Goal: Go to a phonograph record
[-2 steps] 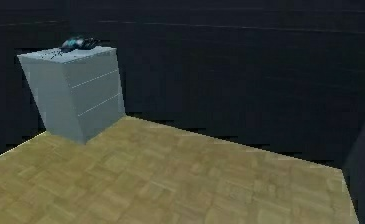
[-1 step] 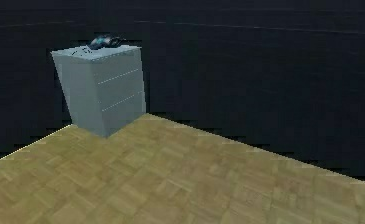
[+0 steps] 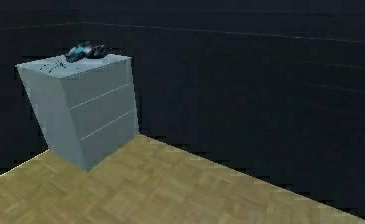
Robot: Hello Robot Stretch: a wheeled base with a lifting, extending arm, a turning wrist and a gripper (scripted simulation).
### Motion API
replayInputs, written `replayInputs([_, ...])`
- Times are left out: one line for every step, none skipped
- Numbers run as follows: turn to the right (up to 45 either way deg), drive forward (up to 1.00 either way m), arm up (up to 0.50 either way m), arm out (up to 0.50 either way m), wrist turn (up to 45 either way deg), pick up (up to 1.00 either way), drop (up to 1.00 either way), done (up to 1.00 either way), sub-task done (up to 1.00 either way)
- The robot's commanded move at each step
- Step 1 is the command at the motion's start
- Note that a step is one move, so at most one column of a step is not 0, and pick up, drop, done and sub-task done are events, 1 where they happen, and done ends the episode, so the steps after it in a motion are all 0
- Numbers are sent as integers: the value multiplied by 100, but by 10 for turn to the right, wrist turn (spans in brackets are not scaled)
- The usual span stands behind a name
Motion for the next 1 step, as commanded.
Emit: replayInputs([-270,0,0,0,0,0,0,0,0])
